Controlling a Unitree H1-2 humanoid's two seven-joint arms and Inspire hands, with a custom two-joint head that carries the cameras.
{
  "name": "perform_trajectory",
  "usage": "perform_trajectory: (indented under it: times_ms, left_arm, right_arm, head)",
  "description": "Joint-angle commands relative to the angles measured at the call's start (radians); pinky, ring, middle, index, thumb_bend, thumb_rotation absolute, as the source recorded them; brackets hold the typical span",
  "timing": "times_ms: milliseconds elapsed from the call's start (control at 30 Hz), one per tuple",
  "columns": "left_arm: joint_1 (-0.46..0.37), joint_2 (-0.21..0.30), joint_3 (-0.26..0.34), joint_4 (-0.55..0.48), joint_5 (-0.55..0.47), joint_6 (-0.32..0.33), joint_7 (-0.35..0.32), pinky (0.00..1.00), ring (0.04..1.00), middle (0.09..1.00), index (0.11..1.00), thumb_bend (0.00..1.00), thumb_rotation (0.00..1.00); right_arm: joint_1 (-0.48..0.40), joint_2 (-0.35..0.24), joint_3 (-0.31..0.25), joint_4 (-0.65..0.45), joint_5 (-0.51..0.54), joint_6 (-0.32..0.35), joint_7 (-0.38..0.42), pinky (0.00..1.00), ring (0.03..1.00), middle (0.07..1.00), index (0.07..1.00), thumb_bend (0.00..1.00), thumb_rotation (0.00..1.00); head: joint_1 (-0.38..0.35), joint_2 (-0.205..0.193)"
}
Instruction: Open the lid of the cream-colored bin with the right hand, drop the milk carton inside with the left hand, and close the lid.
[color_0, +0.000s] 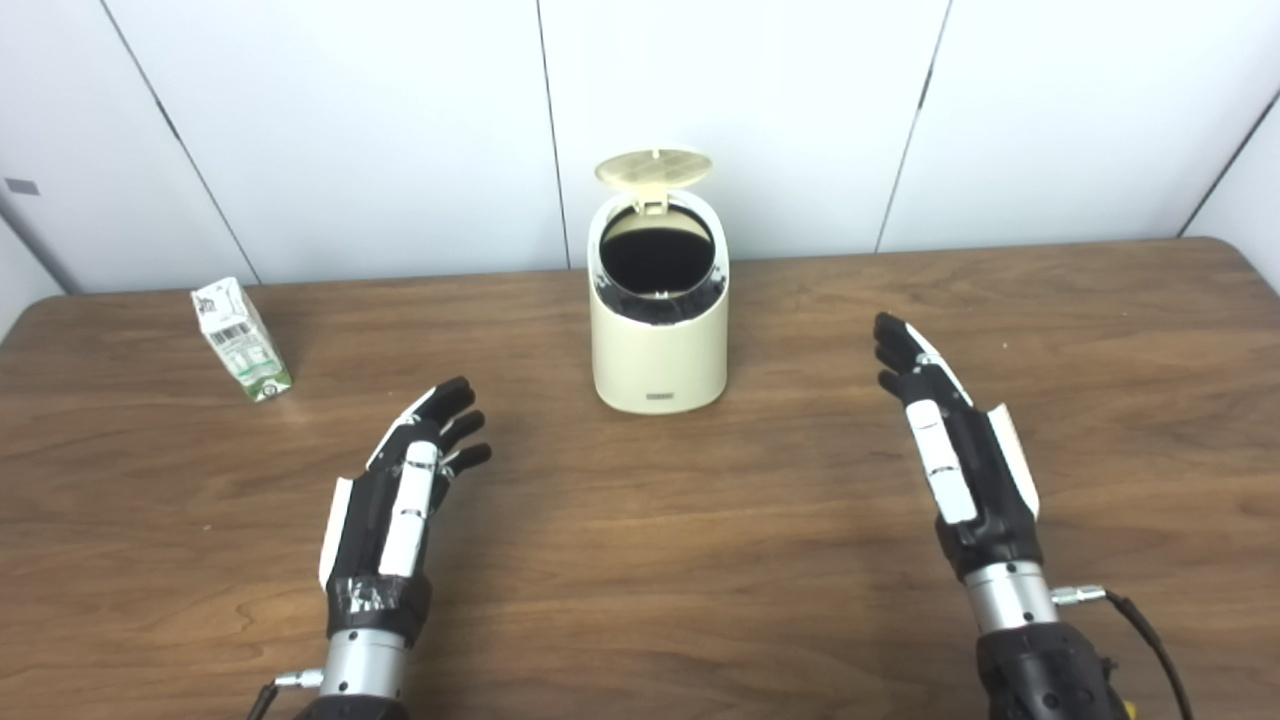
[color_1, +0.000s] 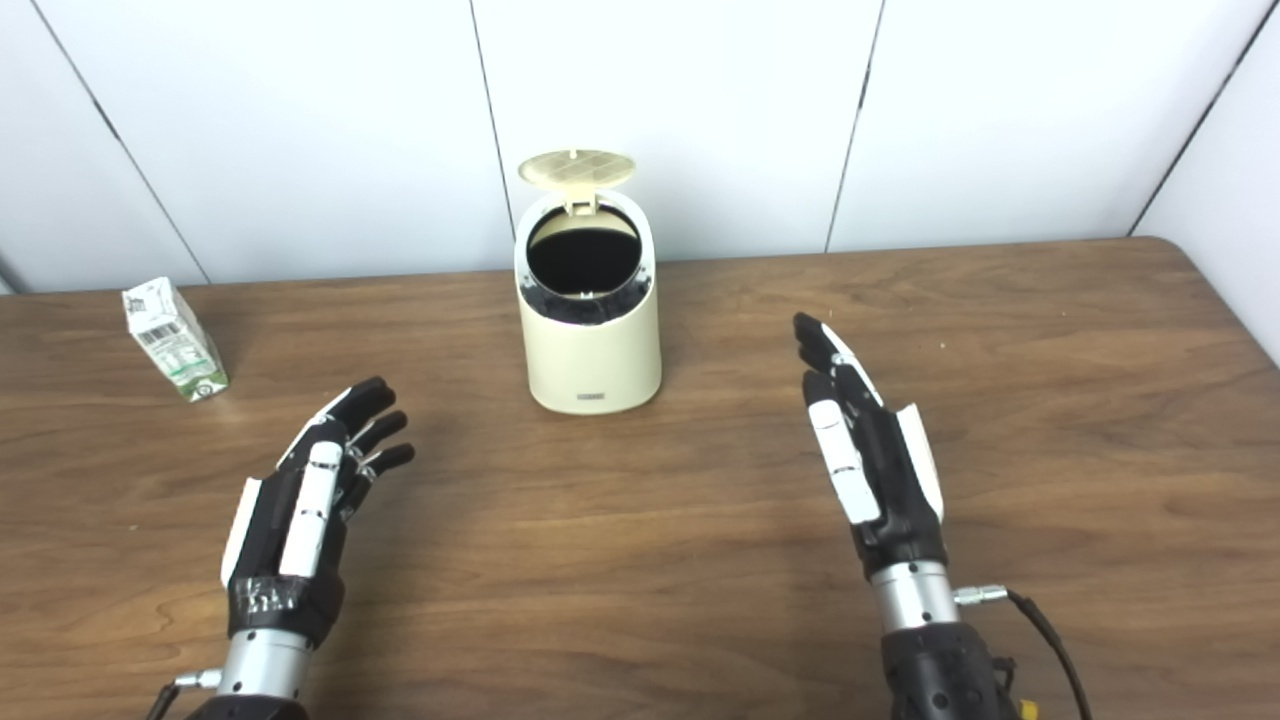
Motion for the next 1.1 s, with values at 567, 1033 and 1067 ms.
perform_trajectory:
  times_ms: [567, 1033, 1067]
  left_arm:
    - [-0.186, 0.084, 0.131, -0.112, 0.238, -0.087, 0.114, 0.75, 0.795, 0.772, 0.794, 0.64, 0.28]
    - [-0.26, 0.236, 0.406, -0.196, 0.104, 0.09, 0.146, 0.65, 0.761, 0.765, 0.785, 0.74, 0.24]
    - [-0.251, 0.247, 0.426, -0.199, 0.1, 0.087, 0.148, 0.66, 0.764, 0.766, 0.781, 0.74, 0.24]
  right_arm:
    - [-0.039, 0.014, -0.04, 0.096, 0.05, -0.14, -0.012, 0.84, 0.895, 0.893, 0.866, 0.12, 0.89]
    - [-0.064, -0.02, -0.084, 0.148, 0.193, -0.114, 0.04, 0.94, 0.95, 0.935, 0.907, 0.06, 0.84]
    - [-0.069, -0.022, -0.086, 0.157, 0.202, -0.119, 0.044, 0.96, 0.963, 0.944, 0.917, 0.04, 0.88]
  head:
    - [0.081, -0.044]
    - [0.388, -0.128]
    - [0.397, -0.131]
